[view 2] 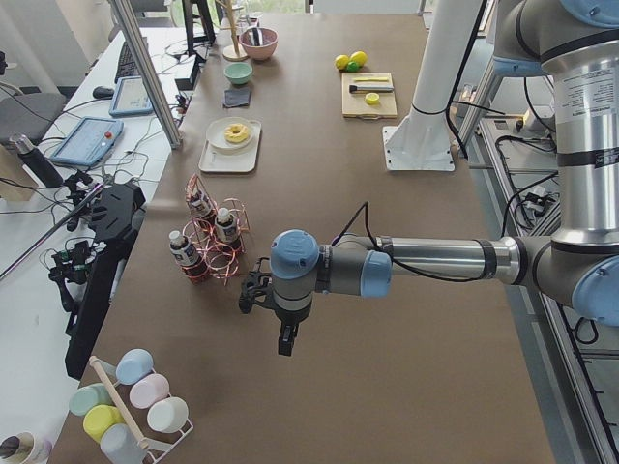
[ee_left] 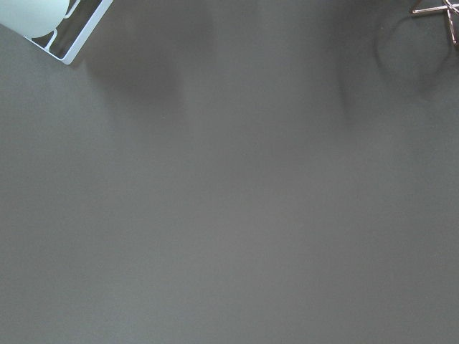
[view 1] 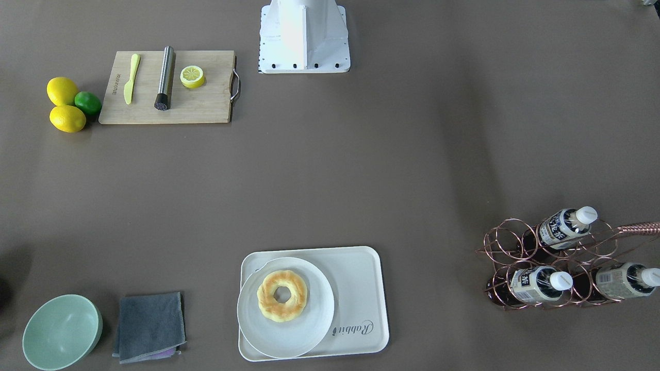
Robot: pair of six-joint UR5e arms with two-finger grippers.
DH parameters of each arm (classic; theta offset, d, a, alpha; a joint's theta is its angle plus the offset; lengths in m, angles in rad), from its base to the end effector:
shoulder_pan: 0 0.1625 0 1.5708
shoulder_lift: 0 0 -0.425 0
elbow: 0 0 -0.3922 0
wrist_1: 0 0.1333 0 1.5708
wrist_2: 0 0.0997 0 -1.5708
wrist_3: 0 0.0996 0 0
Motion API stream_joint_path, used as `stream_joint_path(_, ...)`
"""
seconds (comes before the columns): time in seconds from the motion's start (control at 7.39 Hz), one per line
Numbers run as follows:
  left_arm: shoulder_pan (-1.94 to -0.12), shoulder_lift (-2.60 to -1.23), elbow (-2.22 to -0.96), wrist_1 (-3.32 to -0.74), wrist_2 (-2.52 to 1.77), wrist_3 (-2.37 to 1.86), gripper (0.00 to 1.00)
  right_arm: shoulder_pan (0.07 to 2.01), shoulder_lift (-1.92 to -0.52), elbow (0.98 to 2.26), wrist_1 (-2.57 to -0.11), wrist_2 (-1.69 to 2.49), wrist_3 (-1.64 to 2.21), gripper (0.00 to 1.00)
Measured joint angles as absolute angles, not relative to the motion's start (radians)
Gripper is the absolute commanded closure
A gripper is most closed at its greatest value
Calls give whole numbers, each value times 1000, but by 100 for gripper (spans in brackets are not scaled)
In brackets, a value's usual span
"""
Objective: Place tea on tray
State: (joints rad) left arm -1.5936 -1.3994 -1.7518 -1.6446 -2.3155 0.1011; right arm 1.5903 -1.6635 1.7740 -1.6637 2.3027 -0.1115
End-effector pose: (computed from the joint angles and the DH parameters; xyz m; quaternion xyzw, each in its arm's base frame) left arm -0.0755 -0.4235 0.6422 0.0613 0.3604 0.0516 0.9294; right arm 0.0755 -0.4501 0.6148 0.0316 -0.3565 -0.0461 0.9326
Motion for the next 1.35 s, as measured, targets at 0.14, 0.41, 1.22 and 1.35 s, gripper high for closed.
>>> stream_joint_path(0.14,-1594,-1396,-1750,-1641,-2315,100,2,1598,-1665,1783,-1658,2308,-115,0)
stream_joint_path(0.41,-1594,-1380,-1748,-1646,-2322,104,2,1619,-1667,1783,-1572,2316,-111,0)
stream_joint_path(1.22,-1591,-1466,-1690,-1803,-2440,-37,1,1626,-1711,1789,-1503,2378,-164,0)
stream_joint_path(1.35,-1588,-1491,-1697,-1862,-2437,-68,1,1623,-1704,1791,-1466,2375,-157,2)
